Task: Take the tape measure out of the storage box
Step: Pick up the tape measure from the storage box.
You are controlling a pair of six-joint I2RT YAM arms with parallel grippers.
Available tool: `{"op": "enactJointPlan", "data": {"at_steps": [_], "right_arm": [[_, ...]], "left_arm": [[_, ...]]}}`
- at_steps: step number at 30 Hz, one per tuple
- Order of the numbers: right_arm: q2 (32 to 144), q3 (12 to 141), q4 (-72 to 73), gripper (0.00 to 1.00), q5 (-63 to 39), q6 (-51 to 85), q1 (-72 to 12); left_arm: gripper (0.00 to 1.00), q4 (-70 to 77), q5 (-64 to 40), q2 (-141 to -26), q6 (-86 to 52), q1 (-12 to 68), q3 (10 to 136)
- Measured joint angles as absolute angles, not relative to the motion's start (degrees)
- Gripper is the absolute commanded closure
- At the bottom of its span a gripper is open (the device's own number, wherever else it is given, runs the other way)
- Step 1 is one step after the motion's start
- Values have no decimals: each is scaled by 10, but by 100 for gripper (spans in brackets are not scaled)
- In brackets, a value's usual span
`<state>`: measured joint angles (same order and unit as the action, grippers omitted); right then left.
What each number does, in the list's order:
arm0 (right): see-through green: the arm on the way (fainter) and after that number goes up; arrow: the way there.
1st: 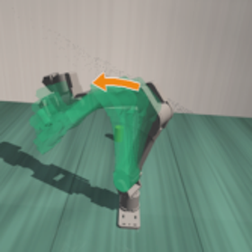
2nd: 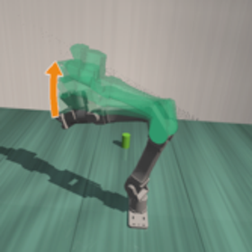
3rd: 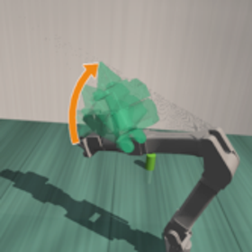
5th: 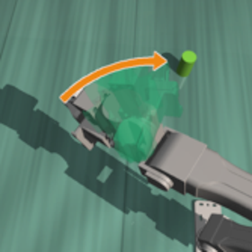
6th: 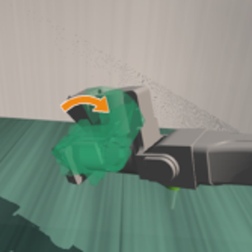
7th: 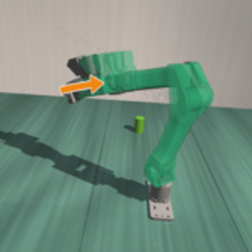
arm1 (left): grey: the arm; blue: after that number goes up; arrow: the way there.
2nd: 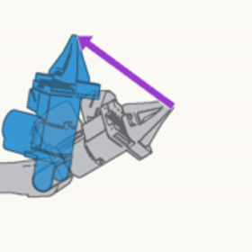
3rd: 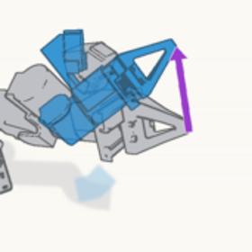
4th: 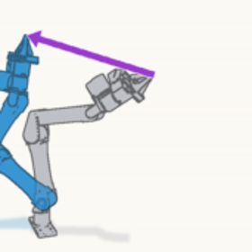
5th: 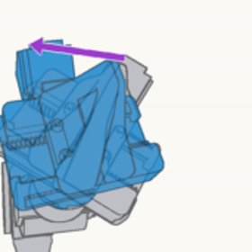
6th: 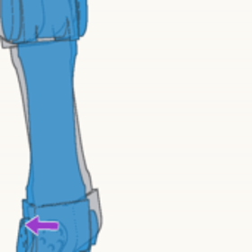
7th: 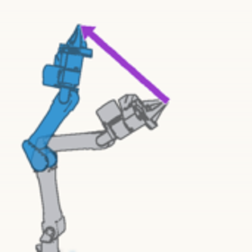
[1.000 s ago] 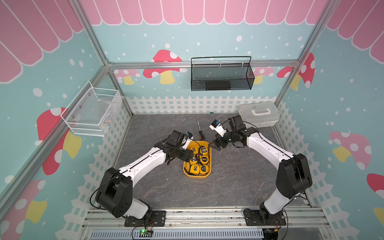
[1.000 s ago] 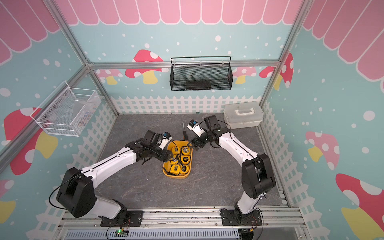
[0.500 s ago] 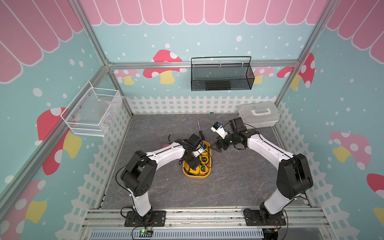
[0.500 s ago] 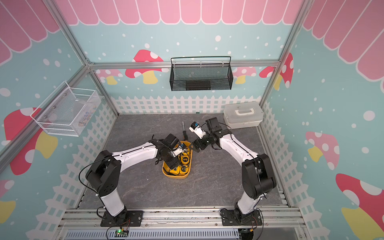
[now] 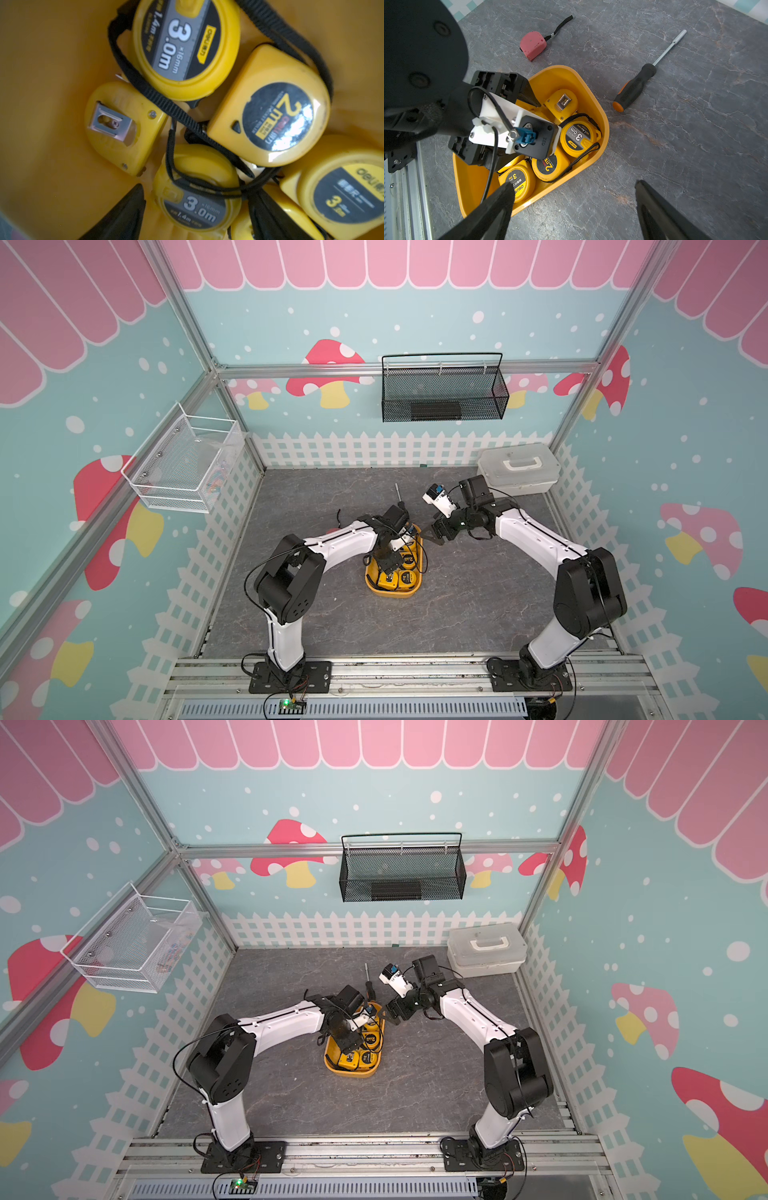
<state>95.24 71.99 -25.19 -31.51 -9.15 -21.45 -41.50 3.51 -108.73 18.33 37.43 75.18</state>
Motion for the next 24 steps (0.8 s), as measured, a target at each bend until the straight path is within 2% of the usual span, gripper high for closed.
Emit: {"op": "enactJointPlan", "data": {"at_steps": [24], "right_arm": [[949,708,-250,9,-316,-89,-210]], "left_arm": [[46,-412,32,-1116,195,374,768]]}}
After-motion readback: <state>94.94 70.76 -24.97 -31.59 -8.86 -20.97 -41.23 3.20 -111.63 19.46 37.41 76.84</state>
